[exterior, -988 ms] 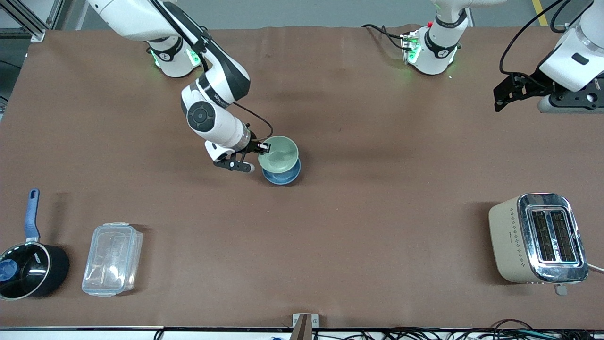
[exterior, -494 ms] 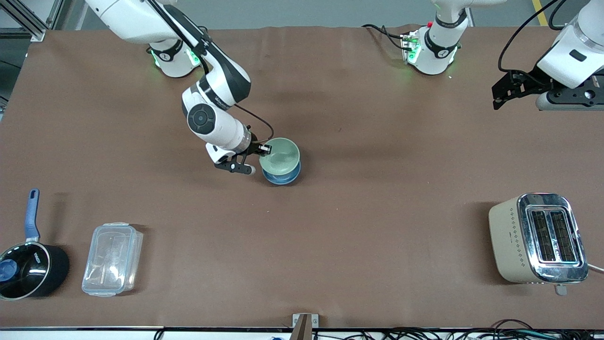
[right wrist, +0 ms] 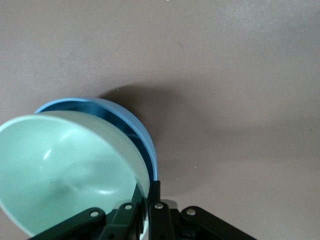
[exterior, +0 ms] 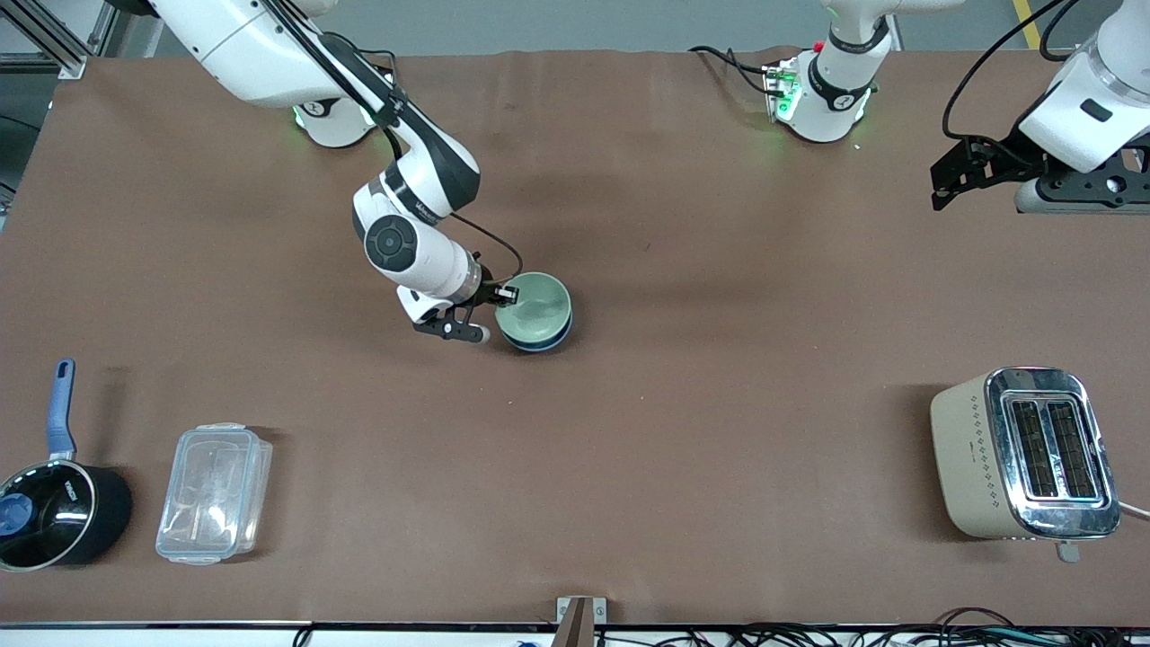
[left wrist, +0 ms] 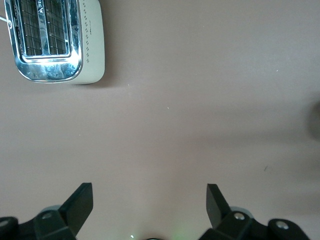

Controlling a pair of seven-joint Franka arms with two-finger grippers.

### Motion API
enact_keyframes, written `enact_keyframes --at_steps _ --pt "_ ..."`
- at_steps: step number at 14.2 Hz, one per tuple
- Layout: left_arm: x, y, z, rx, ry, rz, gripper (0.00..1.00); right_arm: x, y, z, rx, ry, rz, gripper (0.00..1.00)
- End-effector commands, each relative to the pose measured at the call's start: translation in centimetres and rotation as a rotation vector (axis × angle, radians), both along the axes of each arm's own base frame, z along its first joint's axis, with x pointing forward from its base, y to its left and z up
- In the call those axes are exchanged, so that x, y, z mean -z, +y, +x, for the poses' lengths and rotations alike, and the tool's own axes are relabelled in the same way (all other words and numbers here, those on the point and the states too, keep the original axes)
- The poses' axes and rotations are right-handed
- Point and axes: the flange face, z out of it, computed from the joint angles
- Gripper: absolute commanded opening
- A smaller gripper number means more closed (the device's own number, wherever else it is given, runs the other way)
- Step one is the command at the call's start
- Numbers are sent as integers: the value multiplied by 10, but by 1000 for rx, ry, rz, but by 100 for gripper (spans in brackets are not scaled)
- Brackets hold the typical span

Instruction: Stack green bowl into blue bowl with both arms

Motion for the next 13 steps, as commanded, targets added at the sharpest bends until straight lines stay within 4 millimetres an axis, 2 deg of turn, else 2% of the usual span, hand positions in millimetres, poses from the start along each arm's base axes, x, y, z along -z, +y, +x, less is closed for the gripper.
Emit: enact_keyframes --at_steps 1,11,12,13 --pt "-4 1 5 -8 -6 -23 100 4 4 1 3 -2 -9 8" --pt "-2 2 8 -10 0 -20 100 7 11 3 34 0 2 9" --pt "0 1 10 -1 3 -22 100 7 11 4 32 -2 1 12" --pt "2 2 11 5 8 -20 100 6 7 7 32 -8 -3 23"
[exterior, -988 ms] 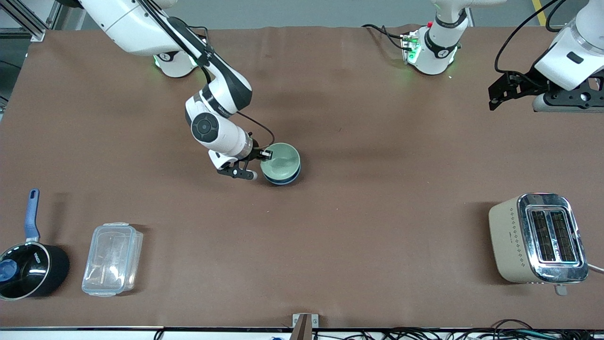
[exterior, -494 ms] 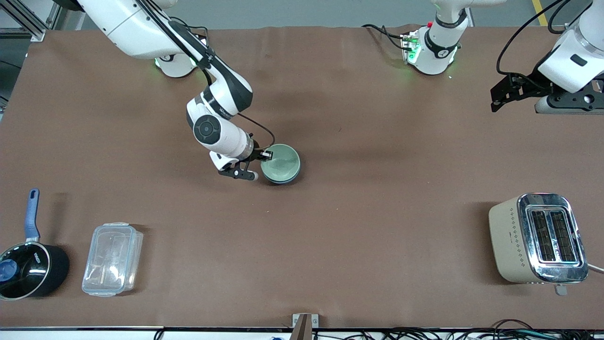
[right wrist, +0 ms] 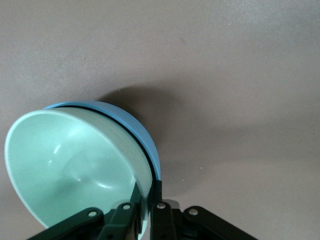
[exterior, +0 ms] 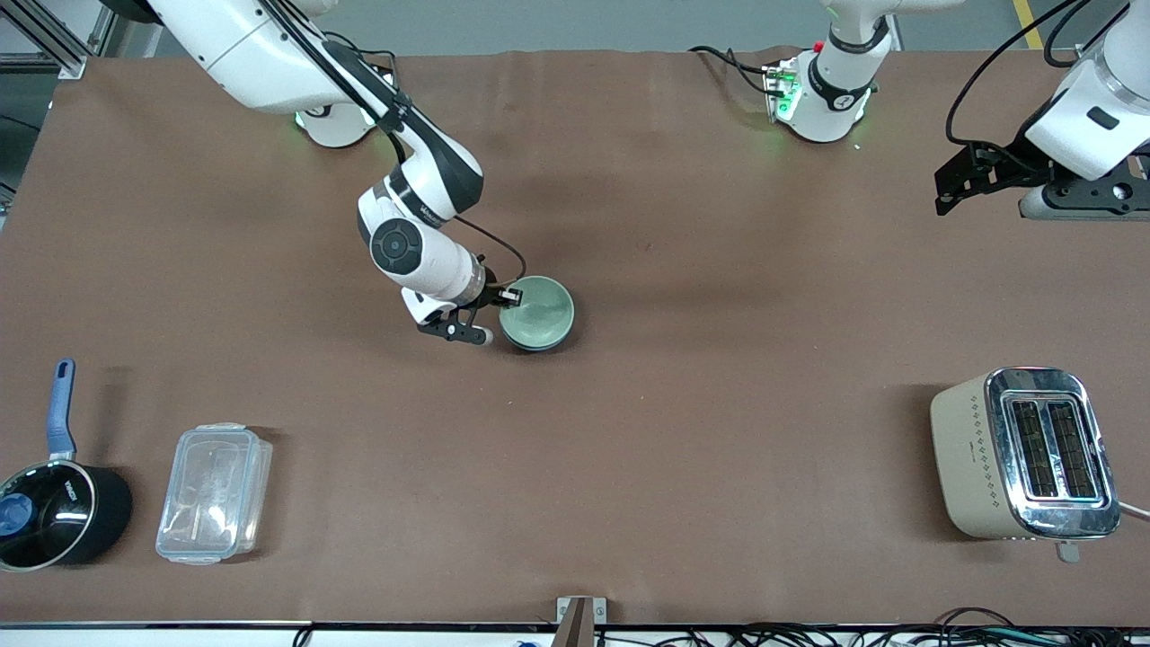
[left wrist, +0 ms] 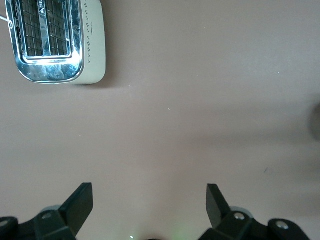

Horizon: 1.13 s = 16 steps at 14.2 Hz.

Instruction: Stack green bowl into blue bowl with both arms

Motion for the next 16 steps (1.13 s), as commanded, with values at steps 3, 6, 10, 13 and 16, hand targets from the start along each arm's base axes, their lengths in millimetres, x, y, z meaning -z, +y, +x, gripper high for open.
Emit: enact_keyframes --at_steps 3,6,10,13,16 --pt "-2 -1 4 11 2 -20 100 -20 -5 16 13 -42 -11 90" --pt "-2 0 5 2 2 -20 100 -78 -39 32 32 -74 -64 100" --pt "-5 0 6 4 -4 -21 100 -169 -130 58 -13 -197 -142 100" --pt "-10 0 6 -4 -17 -18 100 -219 -212 59 -89 -222 -190 100" --pt "-13 -1 10 5 -25 -13 100 -246 -272 49 -142 -233 -205 100"
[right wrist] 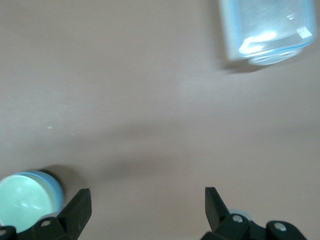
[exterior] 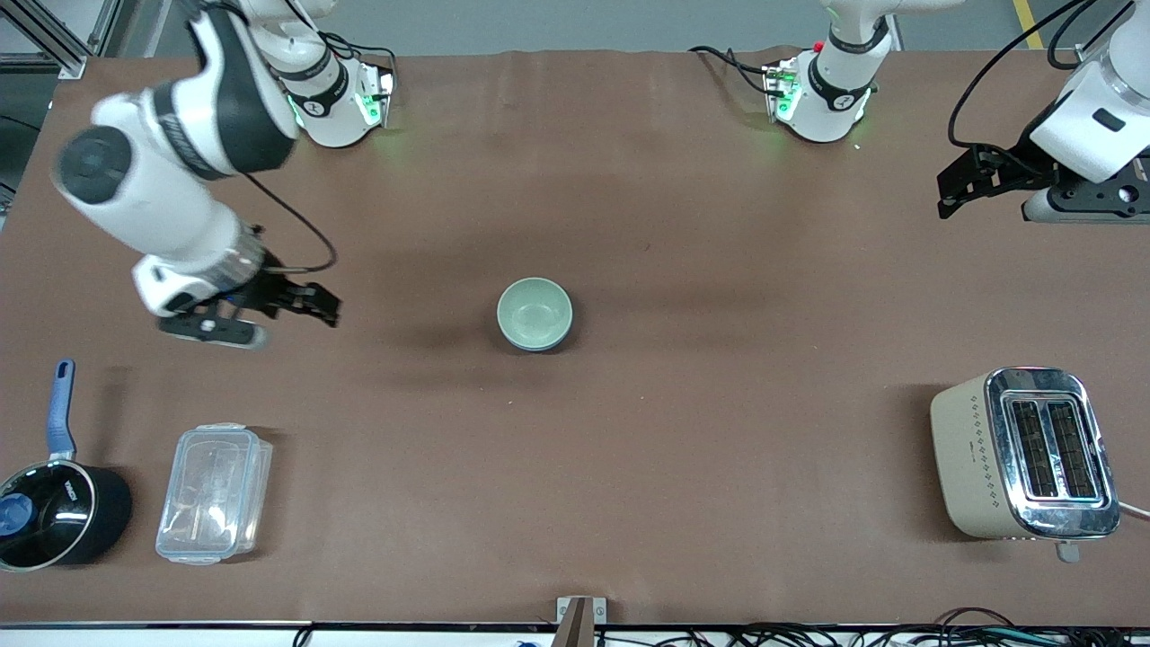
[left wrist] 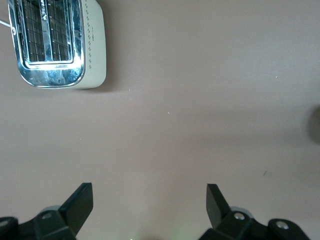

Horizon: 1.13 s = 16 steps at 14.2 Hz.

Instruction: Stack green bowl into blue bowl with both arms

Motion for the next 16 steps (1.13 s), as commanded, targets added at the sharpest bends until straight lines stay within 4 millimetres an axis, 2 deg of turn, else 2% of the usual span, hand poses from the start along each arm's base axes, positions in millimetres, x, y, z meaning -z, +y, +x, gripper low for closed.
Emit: enact_keyframes --at_steps 1,2,4,5,8,11,13,15,16 --pt "-8 -1 5 6 -12 -8 100 -16 -45 -22 -26 -15 -26 100" --pt "-8 0 5 4 -12 -8 100 -22 -61 -26 -24 -13 -30 100" --pt "-11 2 6 1 -18 -9 100 -46 -71 -35 -46 -30 -37 100" --pt "-13 3 6 0 -22 -10 100 -63 -82 -38 -26 -24 -36 100" --pt "-14 3 6 0 -22 -10 100 -126 -104 -42 7 18 -28 100" --pt "-16 4 1 2 -6 -7 100 -183 -119 -40 -37 -22 -24 100" --pt "-31 3 2 3 -28 -11 100 -201 -124 -31 -52 -15 -26 100" --pt "-16 3 9 3 7 -9 100 -210 -132 -22 -87 36 -26 100" --pt "-17 1 10 6 4 -9 100 -210 -134 -21 -111 36 -24 100"
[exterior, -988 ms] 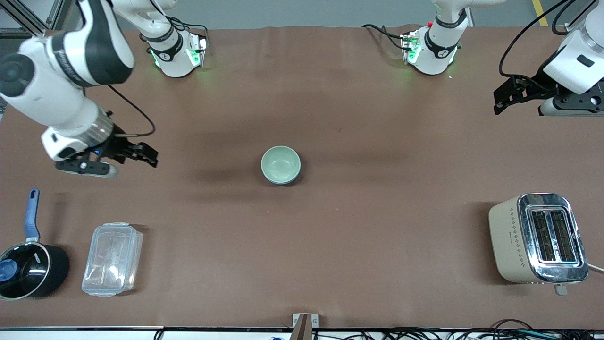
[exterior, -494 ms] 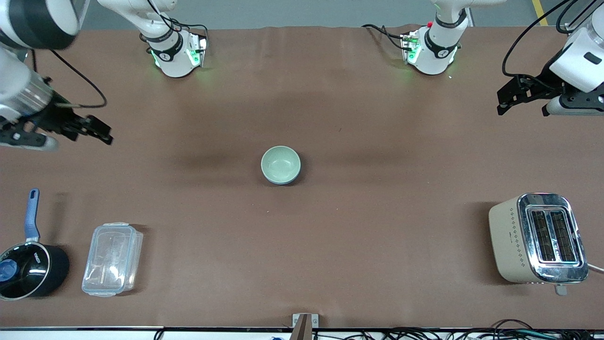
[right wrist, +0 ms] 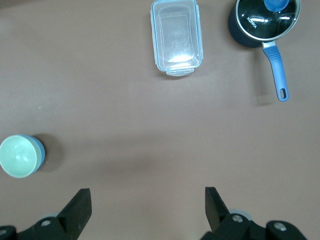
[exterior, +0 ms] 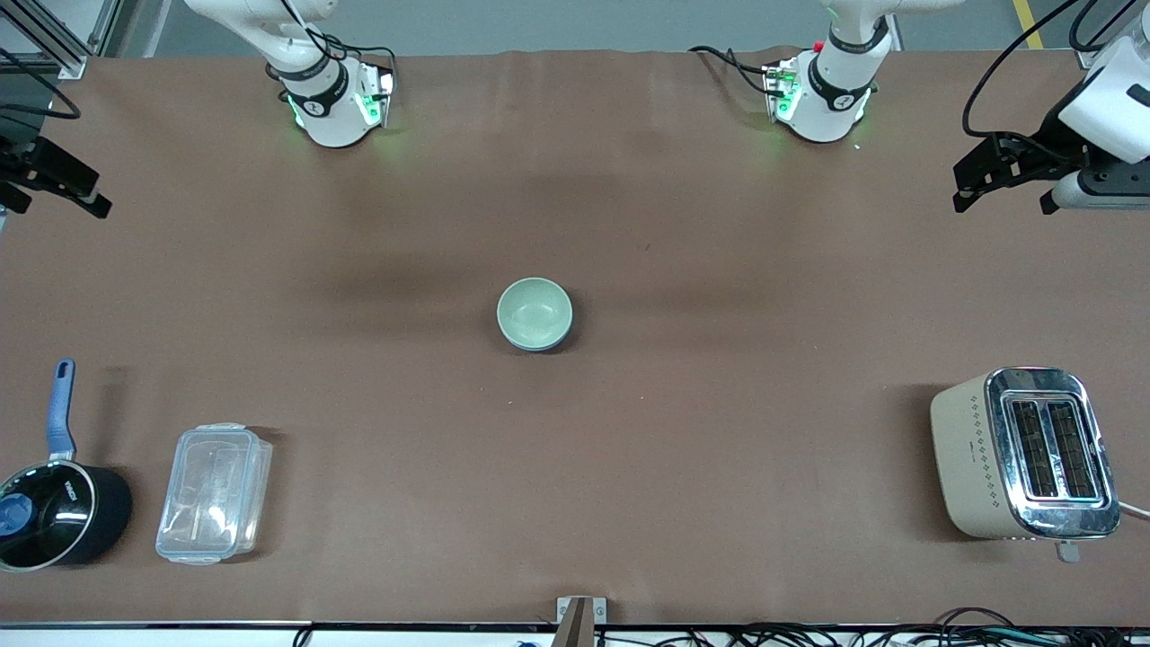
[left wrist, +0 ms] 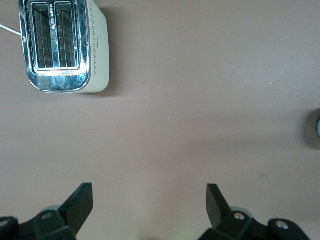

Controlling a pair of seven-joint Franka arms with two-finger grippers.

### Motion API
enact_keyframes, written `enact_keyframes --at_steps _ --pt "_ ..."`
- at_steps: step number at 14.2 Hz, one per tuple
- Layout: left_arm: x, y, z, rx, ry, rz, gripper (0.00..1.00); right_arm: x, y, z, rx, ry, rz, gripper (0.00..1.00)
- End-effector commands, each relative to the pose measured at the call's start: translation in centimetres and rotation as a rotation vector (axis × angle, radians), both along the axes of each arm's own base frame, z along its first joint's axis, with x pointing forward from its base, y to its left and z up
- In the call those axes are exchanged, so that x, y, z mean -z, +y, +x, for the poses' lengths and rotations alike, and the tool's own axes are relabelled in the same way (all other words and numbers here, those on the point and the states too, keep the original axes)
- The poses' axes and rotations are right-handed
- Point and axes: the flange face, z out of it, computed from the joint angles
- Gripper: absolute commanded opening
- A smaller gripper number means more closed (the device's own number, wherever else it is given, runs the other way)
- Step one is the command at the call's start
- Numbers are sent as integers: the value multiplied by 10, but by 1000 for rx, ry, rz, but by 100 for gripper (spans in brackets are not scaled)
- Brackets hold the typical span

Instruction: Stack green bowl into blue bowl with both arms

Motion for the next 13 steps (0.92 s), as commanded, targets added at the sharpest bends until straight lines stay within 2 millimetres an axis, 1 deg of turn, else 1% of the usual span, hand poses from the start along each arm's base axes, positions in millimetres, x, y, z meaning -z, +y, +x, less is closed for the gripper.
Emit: enact_keyframes --at_steps 1,3,6,8,12,13 --pt "2 -2 8 12 19 -6 100 1 -7 17 -47 33 -10 100" --pt "2 -2 8 12 20 -5 100 14 -8 19 -42 54 -10 100" --pt "2 -3 7 13 28 -4 100 19 -8 24 -38 59 -30 100" --pt "0 -3 5 15 26 -4 100 19 -9 27 -39 40 -32 100" --pt "-4 -2 3 13 22 -4 100 17 -8 25 -45 44 -33 100" --pt "-4 -3 2 15 26 -3 100 21 -10 24 -41 51 -38 100"
